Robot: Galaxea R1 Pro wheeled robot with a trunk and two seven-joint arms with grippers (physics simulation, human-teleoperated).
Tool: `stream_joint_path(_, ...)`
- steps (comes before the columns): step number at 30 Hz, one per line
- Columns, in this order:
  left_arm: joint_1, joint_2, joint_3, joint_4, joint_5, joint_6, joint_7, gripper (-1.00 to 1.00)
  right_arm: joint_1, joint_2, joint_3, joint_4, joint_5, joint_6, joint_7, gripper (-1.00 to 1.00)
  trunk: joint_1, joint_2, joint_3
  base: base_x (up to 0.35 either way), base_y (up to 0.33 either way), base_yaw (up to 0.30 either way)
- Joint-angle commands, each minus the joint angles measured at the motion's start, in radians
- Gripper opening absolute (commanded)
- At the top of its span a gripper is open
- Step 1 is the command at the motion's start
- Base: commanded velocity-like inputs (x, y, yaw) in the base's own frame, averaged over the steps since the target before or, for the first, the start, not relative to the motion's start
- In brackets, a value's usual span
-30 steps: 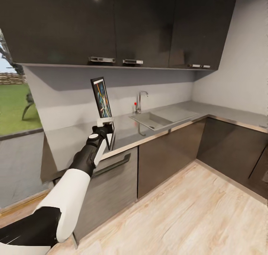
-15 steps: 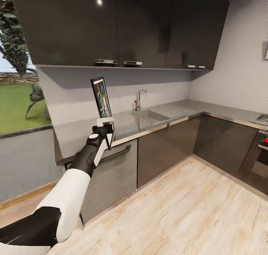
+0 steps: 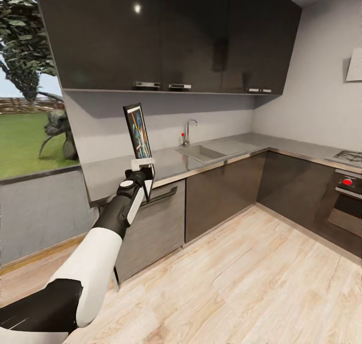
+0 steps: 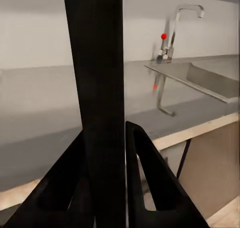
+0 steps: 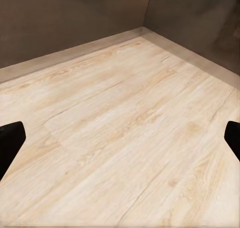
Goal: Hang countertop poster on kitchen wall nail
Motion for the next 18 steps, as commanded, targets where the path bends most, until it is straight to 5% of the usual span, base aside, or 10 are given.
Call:
stream_joint_path(1, 0.000, 0.000, -0.003, -0.002, -0.001, 0.006, 0.006, -1.00, 0.000, 0.000, 0.000, -0.001, 0.001, -0.002, 0.000, 1.00, 0.000, -0.001, -0.001, -0.113, 0.000, 0.000)
stream_joint_path(5, 0.000, 0.000, -0.006, -0.019, 0.002, 0.013, -0.032, -1.00, 0.000, 0.000, 0.000, 0.000, 0.001, -0.002, 0.000, 1.00, 0.000, -0.001, -0.001, -0.056, 0.000, 0.000)
stream_joint_path(15, 0.001, 0.000, -0.040, -0.155, 0.012, 0.170, -0.354, -1.00, 0.000, 0.000, 0.000, 0.000, 0.001, -0.001, 0.001, 1.00, 0.000, -0.001, -0.001, -0.006, 0.000, 0.000)
stream_joint_path(18, 0.001, 0.000, -0.039, -0.167, 0.012, 0.204, -0.518, -1.00, 0.000, -0.008, 0.000, 0.013, 0.001, 0.004, 0.010, 1.00, 0.000, -0.001, -0.001, 0.000, 0.000, 0.000)
